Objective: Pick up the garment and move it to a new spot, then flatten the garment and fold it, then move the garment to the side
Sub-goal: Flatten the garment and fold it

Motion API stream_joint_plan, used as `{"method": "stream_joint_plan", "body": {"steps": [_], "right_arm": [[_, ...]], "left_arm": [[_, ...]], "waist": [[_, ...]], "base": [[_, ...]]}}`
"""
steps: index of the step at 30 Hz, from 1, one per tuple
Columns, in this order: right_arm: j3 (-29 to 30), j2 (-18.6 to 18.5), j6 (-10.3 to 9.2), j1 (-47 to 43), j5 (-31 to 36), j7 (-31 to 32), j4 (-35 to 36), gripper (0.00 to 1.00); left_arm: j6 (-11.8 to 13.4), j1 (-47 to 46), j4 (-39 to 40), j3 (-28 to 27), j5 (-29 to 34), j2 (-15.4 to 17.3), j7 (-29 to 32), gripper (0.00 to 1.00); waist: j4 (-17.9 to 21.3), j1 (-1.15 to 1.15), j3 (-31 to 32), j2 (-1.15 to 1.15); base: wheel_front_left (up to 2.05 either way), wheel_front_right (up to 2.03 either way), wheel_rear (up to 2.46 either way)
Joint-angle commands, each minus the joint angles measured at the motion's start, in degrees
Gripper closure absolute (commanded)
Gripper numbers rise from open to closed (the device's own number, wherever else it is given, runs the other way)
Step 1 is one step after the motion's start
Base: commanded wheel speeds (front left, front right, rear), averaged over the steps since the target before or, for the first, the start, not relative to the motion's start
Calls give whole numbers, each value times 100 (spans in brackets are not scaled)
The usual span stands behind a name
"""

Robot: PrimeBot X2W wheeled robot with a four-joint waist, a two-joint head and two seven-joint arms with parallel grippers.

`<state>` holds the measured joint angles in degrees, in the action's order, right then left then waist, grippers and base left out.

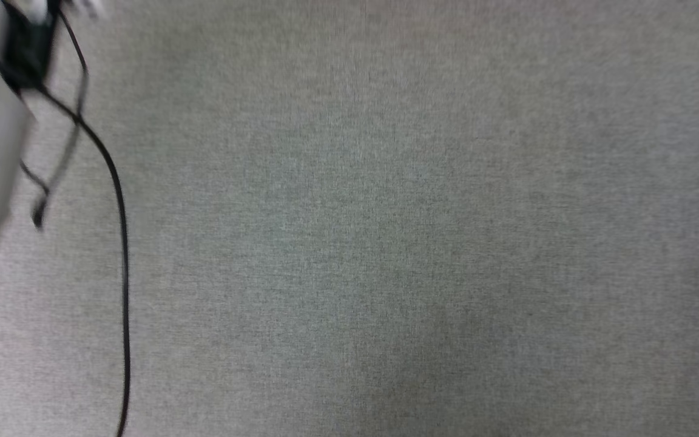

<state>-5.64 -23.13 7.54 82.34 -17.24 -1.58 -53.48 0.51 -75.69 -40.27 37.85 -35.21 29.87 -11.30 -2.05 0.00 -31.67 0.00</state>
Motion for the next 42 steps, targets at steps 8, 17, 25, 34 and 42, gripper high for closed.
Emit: {"method": "stream_joint_plan", "body": {"steps": [8, 17, 25, 34, 42], "right_arm": [[-485, -422, -10, -1818, -879, 269, 638, 100], [-451, -813, -10, -4167, -1875, 583, 1715, 100], [-307, -866, -11, -5547, -1926, 572, 2085, 100], [-155, -727, -11, -6701, -1883, 807, 2415, 100], [-28, -764, -10, -7719, -2103, 1322, 2930, 100]], "left_arm": [[51, 1866, 591, 205, -409, 29, -10, 100], [299, 3641, 1376, 361, -912, 388, 404, 100], [630, 4697, 1806, 427, -1186, 544, 507, 100], [811, 5743, 2118, 648, -1407, 604, 570, 100], [921, 6429, 2390, 770, -1591, 693, 601, 100]], "waist": [[-97, 0, 894, 0], [-84, 0, 1677, 0], [-74, 0, 2095, 0], [-67, 0, 2592, 0], [-129, 0, 3010, 0]], "base": [[0, 0, 0], [0, 0, 0], [0, 0, 0], [0, 0, 0], [0, 0, 0]]}}
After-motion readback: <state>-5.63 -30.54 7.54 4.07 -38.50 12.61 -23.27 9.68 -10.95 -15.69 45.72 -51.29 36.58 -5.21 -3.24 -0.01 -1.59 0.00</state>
